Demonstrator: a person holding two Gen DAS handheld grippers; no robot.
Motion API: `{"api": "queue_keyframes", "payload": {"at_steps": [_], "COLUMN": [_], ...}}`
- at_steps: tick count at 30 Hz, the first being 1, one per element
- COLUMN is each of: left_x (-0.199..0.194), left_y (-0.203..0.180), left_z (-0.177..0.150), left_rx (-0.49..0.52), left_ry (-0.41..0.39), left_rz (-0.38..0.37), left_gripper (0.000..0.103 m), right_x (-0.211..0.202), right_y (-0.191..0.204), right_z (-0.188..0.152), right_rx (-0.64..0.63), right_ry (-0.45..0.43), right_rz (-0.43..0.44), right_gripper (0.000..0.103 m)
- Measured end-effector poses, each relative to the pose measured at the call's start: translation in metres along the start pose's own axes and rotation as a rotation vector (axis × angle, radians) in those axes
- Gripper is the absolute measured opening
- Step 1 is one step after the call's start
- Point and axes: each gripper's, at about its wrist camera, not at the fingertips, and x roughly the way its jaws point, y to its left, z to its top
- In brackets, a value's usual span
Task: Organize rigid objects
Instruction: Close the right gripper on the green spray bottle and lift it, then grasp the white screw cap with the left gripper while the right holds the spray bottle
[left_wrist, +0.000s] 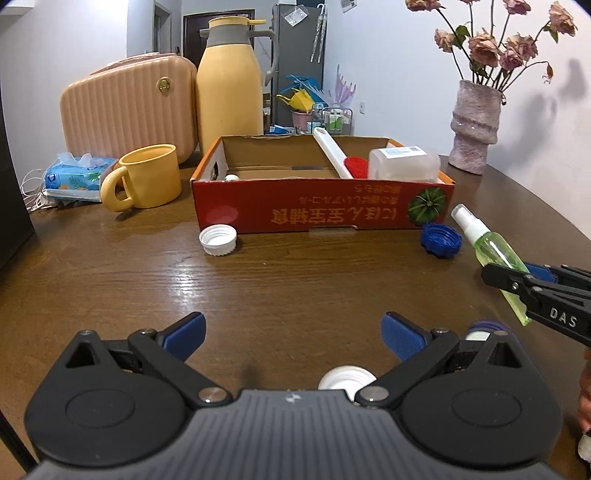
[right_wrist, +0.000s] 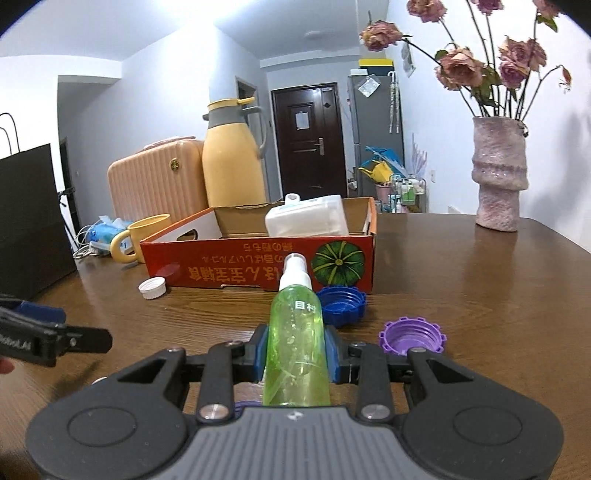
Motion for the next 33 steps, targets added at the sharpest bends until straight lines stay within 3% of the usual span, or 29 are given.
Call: {"api": "queue_keyframes", "payload": {"at_steps": [17,24,31,32,33], "left_x": [-0.007,-0.003,0.001,0.002,0.003], "left_y": [-0.02,-0.024,-0.028,-0.029,-0.029], "left_z": [-0.028,-0.033,-0.034,-0.034,-0.035], "left_rx": [0.0,-0.004,-0.006,-0.003,0.002], "left_ry": [0.079,0.096,0.101,0.101,0.104], "left_rz": [0.001,-0.002,-0.013,-0.014,-0.017], "left_gripper": [0.102,0.085,0.075,0.068,0.051], "right_x": [-0.018,-0.02,-0.021,-0.021,-0.021], "right_y": [0.001,0.001,0.001,0.001,0.001], "right_z": [-0.013,-0.014,-0.015,-0.015,-0.015], "right_rx": [0.029,0.034,0.03,0.029,0.029], "right_ry": [-0.016,-0.021,-0.02,-0.019,-0.019], "right_rz": [0.018,0.016,0.018,0.019,0.019], "right_gripper": [0.03,0.03,0.03,0.03,0.03]}}
